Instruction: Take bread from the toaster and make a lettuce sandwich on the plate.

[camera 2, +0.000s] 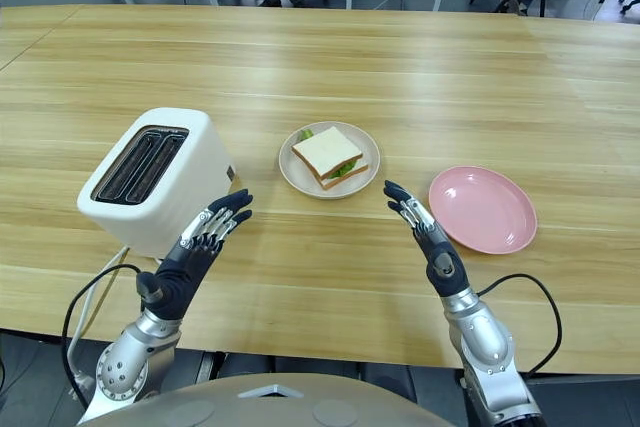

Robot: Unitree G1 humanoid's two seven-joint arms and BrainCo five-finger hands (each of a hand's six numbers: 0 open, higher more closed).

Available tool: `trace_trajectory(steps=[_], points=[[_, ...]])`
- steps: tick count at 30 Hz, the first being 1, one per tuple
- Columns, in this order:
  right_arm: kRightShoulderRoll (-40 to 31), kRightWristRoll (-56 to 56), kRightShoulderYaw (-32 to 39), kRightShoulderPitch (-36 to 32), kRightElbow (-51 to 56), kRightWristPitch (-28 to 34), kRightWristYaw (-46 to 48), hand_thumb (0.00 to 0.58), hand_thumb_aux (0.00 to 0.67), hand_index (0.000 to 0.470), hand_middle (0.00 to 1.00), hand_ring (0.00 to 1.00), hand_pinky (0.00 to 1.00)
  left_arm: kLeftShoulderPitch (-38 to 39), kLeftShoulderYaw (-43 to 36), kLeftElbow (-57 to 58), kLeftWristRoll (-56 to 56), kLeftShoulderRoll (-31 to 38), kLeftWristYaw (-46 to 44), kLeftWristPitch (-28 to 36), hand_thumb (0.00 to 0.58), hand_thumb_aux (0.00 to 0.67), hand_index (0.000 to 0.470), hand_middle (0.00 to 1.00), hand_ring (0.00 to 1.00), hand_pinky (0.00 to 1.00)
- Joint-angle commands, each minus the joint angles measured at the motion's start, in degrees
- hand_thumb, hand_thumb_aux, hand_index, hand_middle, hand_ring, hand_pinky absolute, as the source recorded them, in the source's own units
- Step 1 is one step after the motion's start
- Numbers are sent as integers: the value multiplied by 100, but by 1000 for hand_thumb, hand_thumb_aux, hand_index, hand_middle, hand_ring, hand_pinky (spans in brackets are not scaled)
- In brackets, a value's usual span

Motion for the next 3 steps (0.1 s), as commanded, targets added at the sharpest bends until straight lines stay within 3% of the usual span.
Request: trace_trajectory(steps=[1, 3], points=[[202, -50, -96, 27, 289, -196, 282, 0, 0, 0, 0, 0, 0, 67, 69, 306, -126, -108, -351, -86, 0, 0, 0, 0, 0, 0], [301, -11, -93, 8, 352, -206, 401, 0, 0, 0, 0, 0, 0, 45, 153, 364, -136, -171, -451, -100, 0, 0, 0, 0, 0, 0]])
